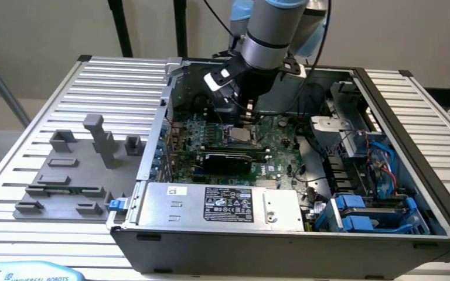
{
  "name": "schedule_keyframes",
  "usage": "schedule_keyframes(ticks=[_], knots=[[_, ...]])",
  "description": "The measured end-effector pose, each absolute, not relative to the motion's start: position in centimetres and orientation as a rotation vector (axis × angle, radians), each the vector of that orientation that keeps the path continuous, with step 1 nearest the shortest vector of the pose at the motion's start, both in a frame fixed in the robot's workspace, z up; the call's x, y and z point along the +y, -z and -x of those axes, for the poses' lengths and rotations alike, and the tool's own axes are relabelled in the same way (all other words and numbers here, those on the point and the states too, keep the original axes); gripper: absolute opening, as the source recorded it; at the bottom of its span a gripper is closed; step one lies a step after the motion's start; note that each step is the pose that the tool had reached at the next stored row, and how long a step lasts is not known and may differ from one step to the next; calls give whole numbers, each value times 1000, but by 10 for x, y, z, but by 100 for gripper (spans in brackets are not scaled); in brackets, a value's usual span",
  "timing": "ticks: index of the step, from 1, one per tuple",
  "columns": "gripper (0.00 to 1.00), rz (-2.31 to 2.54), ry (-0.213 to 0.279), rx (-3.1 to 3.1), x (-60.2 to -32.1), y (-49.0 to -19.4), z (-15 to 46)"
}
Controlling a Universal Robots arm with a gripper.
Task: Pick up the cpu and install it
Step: 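Close the cpu cover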
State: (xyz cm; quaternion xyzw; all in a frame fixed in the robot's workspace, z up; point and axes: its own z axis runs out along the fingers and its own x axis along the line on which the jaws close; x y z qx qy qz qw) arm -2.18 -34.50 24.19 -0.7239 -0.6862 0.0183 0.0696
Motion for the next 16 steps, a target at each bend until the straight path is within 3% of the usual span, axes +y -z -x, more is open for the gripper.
schedule_keyframes(ticks=[16], knots=[[11,2159,-31,-2050,-349,-269,-38]])
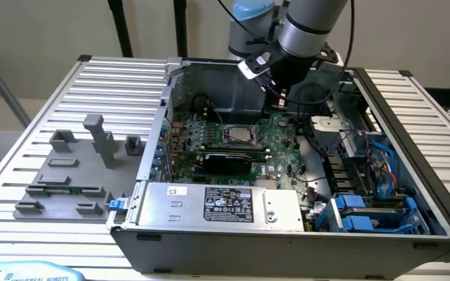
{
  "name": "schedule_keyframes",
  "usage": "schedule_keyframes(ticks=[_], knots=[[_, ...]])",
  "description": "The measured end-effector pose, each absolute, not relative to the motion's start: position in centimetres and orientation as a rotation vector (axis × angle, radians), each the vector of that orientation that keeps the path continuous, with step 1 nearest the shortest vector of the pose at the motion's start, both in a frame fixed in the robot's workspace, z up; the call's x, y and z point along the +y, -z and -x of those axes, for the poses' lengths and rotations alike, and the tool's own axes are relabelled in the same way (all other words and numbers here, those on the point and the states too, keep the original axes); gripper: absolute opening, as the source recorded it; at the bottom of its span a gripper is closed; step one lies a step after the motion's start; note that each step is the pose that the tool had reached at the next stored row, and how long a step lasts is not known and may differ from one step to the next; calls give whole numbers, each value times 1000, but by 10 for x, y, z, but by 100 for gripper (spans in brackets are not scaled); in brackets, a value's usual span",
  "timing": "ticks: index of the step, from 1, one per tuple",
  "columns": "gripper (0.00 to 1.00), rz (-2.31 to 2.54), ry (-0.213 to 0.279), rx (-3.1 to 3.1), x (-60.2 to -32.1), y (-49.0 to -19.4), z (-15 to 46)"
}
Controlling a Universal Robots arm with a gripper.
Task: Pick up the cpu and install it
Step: 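Close the cpu cover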
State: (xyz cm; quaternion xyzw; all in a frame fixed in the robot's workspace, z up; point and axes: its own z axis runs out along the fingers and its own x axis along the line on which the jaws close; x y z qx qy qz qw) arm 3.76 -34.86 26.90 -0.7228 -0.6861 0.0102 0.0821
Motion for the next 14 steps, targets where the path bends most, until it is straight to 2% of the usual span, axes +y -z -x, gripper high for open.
schedule_keyframes(ticks=[8,14], knots=[[11,2141,-2,-2036,-349,-269,-74],[11,2140,-2,-2035,-349,-259,-84]])
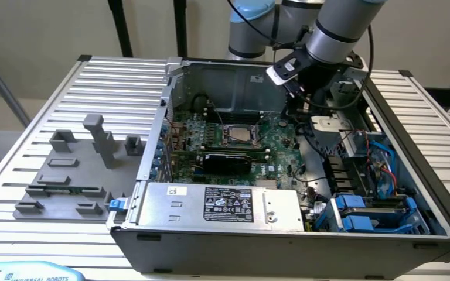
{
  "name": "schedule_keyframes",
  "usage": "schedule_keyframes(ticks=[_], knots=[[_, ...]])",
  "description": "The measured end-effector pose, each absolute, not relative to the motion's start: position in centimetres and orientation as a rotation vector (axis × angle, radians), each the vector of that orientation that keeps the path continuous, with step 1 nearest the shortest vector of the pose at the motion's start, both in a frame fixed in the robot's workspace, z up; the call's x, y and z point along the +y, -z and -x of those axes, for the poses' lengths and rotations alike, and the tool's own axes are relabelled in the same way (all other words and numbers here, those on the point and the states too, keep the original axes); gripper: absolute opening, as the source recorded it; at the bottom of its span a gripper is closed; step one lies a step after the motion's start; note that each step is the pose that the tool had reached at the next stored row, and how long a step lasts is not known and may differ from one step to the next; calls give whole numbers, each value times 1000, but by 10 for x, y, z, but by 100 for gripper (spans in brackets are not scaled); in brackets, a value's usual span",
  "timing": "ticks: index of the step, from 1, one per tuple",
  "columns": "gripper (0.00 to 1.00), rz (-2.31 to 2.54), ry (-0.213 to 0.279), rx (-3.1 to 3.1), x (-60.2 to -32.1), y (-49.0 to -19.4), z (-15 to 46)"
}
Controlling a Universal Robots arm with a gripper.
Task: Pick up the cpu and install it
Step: 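Close the cpu cover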
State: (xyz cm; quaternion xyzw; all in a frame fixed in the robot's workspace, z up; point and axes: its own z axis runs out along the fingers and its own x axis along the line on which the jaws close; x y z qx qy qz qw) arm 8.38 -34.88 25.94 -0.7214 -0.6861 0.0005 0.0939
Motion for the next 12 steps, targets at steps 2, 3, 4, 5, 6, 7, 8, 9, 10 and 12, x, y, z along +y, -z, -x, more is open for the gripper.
schedule_keyframes(ticks=[2,3,4,5,6,7,8,9,10,12], knots=[[11,2140,-1,-2036,-349,-256,-84],[11,2140,-1,-2036,-349,-254,-83],[11,2139,-2,-2037,-349,-252,-81],[11,2138,-2,-2037,-349,-250,-78],[11,2138,-2,-2038,-349,-249,-75],[11,2136,-4,-2038,-349,-248,-72],[11,2134,-8,-2037,-349,-248,-70],[11,2130,-15,-2033,-349,-248,-69],[11,2127,-23,-2030,-349,-248,-67],[11,2120,-36,-2024,-349,-247,-64]])
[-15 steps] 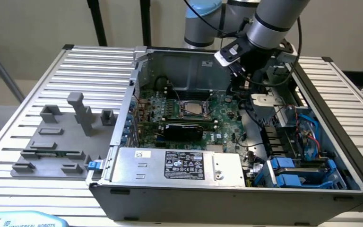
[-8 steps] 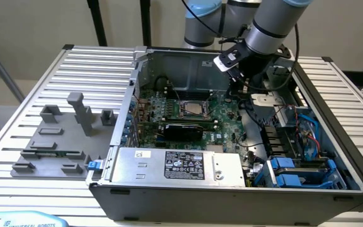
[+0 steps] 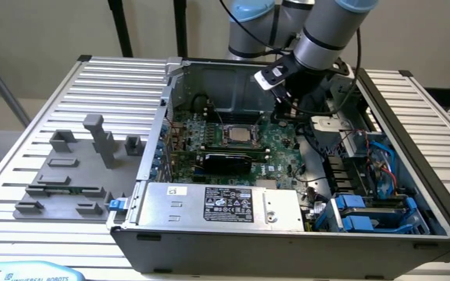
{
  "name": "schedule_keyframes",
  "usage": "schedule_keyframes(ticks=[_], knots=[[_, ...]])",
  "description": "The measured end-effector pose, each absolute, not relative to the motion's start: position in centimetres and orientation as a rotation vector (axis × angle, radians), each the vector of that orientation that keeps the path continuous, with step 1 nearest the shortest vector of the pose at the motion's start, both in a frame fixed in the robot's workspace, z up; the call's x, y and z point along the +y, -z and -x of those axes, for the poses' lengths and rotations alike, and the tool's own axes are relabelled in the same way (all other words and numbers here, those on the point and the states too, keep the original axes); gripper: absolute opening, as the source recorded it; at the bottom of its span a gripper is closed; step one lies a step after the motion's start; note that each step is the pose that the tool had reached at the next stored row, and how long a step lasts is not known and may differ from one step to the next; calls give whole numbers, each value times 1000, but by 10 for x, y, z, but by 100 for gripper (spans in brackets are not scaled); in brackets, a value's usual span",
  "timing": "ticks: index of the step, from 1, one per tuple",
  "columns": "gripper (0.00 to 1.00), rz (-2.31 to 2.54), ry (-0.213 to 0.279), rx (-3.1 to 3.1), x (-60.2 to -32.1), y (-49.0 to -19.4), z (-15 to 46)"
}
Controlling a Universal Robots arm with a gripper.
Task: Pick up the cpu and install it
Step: 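Close the cpu cover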
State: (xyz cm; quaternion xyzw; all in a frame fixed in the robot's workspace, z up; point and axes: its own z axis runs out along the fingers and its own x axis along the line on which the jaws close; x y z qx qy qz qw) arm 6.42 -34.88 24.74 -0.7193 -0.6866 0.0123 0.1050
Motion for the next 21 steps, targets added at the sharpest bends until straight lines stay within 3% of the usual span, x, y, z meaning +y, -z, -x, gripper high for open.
schedule_keyframes(ticks=[21], knots=[[11,2102,-64,-2018,-349,-231,14]])
